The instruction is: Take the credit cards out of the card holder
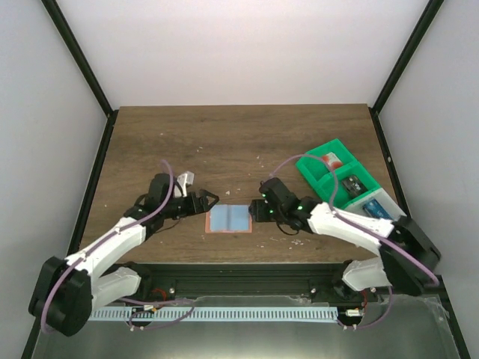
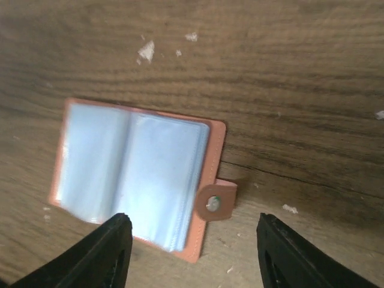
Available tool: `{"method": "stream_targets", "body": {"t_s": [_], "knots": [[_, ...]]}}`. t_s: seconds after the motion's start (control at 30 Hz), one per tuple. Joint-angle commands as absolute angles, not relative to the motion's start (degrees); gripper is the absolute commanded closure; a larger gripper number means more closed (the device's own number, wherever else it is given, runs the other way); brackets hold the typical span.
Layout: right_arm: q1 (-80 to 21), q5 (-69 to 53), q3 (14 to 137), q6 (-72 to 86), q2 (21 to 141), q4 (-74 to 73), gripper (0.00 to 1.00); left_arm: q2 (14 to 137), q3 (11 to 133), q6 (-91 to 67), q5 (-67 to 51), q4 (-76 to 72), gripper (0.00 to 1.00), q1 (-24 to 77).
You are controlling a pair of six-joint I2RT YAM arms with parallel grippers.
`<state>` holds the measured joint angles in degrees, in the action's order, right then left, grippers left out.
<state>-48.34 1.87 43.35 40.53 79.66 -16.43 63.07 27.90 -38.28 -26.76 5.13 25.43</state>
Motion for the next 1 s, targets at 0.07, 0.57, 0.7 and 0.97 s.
{"method": "stream_targets", "body": {"t_s": [0.07, 0.57, 0.7, 0.97], "knots": [[-48.1, 4.8, 45.3, 39.6, 65.5, -22.5, 0.21, 56.7, 37.5, -31.8, -20.9, 15.7, 0.0, 25.3], [-48.1, 12.3, 49.7, 45.1, 39.7, -33.7, 0.0, 43.9, 42.8, -32.8, -25.8, 13.9, 0.0, 25.2], [-48.1, 11.8, 49.4, 45.9, 37.6, -33.4, 0.0, 40.0, 41.7, -32.6, -26.6, 10.7, 0.0, 25.2], [-48.1, 11.6, 49.1, 46.7, 38.3, -33.5, 0.0, 38.0, 38.4, -35.8, -25.3, 8.3, 0.0, 25.2]]}}
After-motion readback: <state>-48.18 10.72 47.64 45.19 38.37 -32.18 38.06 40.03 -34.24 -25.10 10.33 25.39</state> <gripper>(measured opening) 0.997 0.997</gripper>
